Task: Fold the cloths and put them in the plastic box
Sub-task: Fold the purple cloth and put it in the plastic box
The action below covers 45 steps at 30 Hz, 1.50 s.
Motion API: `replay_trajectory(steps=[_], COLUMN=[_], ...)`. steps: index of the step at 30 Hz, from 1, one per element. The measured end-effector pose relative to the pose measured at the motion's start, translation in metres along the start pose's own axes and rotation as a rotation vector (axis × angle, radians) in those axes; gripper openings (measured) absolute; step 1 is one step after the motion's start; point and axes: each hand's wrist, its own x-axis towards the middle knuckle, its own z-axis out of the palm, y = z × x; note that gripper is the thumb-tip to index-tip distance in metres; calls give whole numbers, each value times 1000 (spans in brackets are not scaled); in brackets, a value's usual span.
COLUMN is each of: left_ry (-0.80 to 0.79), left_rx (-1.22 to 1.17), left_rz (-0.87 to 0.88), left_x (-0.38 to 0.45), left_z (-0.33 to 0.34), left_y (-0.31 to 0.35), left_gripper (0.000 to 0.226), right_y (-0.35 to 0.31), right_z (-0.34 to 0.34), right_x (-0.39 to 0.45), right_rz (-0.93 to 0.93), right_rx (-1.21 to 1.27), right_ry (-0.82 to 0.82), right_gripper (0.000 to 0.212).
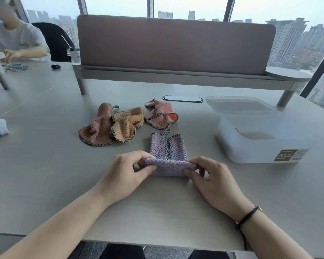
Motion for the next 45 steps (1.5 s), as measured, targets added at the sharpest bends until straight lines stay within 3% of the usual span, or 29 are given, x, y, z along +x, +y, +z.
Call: replay_trajectory(steps=[4, 15, 21, 25, 29, 34, 40, 45], left_ry=[-32, -26, -2, 36, -230, -329, -264, -147], left_rx=[-60, 125, 221, 250, 307, 244, 146, 61], left_rz=[-56, -51, -13, 160, 357, 279, 200, 132], left_x=[4, 15, 11, 8, -1, -1, 0, 1], left_z=[3, 12, 11, 7, 3, 4, 2, 4], left_y=[-6, -9, -3, 2, 2, 3, 5, 2], left_gripper=[15, 35, 20, 19, 37, 54, 52, 46], right_y=[-2, 1, -2, -1, -3, 3, 3, -1], right_z=[4, 8, 9, 10, 4, 1, 5, 2], right_x=[10, 18, 15, 13, 5, -2, 1, 1], right_rz=[123, 221, 199, 161, -53, -136, -157, -121], right_rx=[199, 37, -80, -127, -223, -371, -393, -318], right_ry=[-4, 16, 16, 72, 145, -126, -45, -33], right_gripper=[6, 23, 26, 24, 20, 46, 28, 35])
